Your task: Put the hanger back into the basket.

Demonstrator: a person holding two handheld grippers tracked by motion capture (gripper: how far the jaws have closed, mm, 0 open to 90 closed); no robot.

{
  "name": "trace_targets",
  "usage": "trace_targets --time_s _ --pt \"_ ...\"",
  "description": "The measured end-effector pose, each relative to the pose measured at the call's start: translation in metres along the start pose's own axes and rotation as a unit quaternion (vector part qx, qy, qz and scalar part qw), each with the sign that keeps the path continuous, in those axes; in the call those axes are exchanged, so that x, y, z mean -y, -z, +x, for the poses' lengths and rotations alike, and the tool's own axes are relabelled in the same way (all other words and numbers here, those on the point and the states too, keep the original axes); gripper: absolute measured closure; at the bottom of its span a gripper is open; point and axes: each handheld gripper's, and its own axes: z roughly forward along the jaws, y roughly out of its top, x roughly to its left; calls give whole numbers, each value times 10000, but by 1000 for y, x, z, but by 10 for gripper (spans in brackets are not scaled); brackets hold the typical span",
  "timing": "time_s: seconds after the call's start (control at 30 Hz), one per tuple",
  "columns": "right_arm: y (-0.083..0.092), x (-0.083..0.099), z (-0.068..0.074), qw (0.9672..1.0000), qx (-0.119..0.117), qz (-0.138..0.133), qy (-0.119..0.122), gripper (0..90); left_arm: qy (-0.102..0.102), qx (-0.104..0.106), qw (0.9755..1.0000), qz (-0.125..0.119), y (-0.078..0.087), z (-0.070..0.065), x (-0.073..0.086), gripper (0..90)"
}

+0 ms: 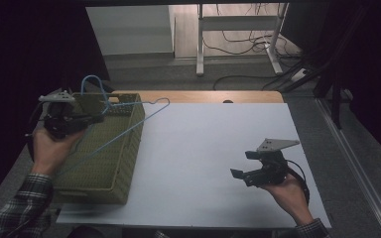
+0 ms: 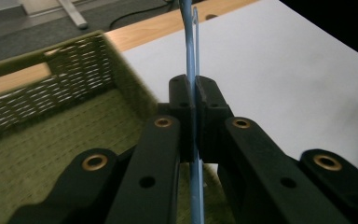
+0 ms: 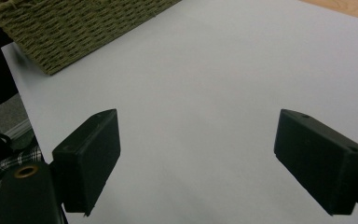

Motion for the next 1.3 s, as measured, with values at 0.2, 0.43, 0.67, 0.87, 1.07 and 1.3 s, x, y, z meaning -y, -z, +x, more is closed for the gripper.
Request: trace_targets --time_s 0.2,0.43,0.67,0.87,1.07,1.3 --pt "2 5 -3 10000 43 5 -56 137 253 -397 9987 -196 23 23 21 873" --pt "2 8 -4 9999 71 49 -93 137 459 -698 9958 -362 32 45 43 873" --pt "-1 9 -5 9999 81 92 -106 137 625 -859 9934 -434 16 63 62 873" --pt "-1 11 -6 9998 87 113 -122 137 779 -848 9926 -388 -1 73 74 872" --pt "-2 15 -8 9997 109 142 -178 137 972 -809 9920 -11 -24 82 85 871" --pt "-3 21 -10 9995 171 225 -167 137 762 -1162 9895 386 -31 79 86 678"
